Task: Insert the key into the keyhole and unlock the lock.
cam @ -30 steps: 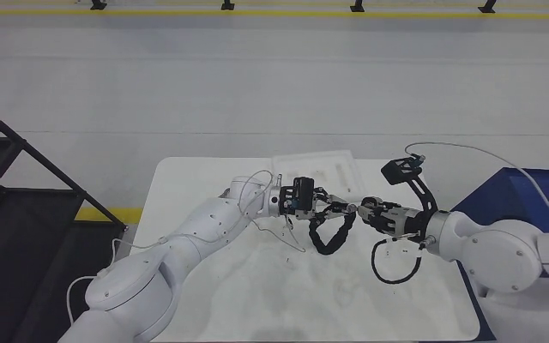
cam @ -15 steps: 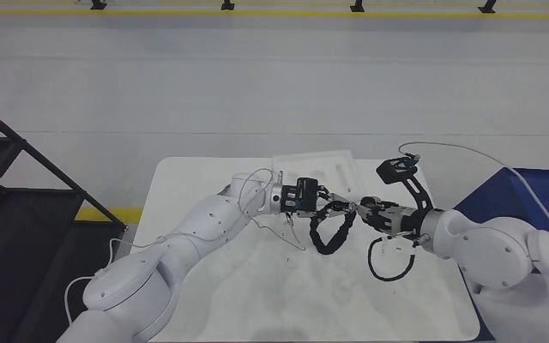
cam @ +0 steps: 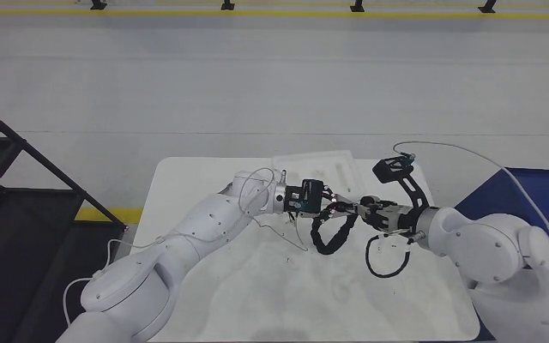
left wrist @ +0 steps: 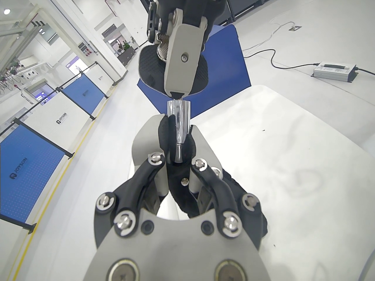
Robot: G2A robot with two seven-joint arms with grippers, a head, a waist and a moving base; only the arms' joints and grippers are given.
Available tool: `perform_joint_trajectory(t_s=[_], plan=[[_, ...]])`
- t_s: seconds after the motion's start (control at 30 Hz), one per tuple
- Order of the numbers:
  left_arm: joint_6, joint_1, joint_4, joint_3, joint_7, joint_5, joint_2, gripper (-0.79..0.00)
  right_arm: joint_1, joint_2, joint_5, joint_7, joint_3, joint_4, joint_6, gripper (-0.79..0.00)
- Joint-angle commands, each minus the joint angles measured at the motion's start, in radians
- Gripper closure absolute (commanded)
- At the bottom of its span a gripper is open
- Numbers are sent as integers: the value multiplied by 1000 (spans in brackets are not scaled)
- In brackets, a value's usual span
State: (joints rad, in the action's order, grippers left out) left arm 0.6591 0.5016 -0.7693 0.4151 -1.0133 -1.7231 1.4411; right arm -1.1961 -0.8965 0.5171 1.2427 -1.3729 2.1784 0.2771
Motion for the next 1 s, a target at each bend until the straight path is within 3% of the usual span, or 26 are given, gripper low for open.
perform_joint_trajectory(t_s=[0.0,0.27,0.4,0.73,0.97], plan=[[16,5,2,7,-3,11,-1,0,6,-1,-4,0,6,-6,1,-785],[93,19,25,31,-10,59,-3,0,23,-2,-31,-37,-3,-21,-28,-785],[156,14,43,44,9,89,-4,0,14,1,-68,-75,-38,-20,-98,-785],[353,-6,-7,78,206,259,-26,0,-18,22,-34,-23,-76,-56,-510,-785],[353,-54,-27,-43,264,353,-46,0,-36,32,-138,10,-56,-125,-738,-785]])
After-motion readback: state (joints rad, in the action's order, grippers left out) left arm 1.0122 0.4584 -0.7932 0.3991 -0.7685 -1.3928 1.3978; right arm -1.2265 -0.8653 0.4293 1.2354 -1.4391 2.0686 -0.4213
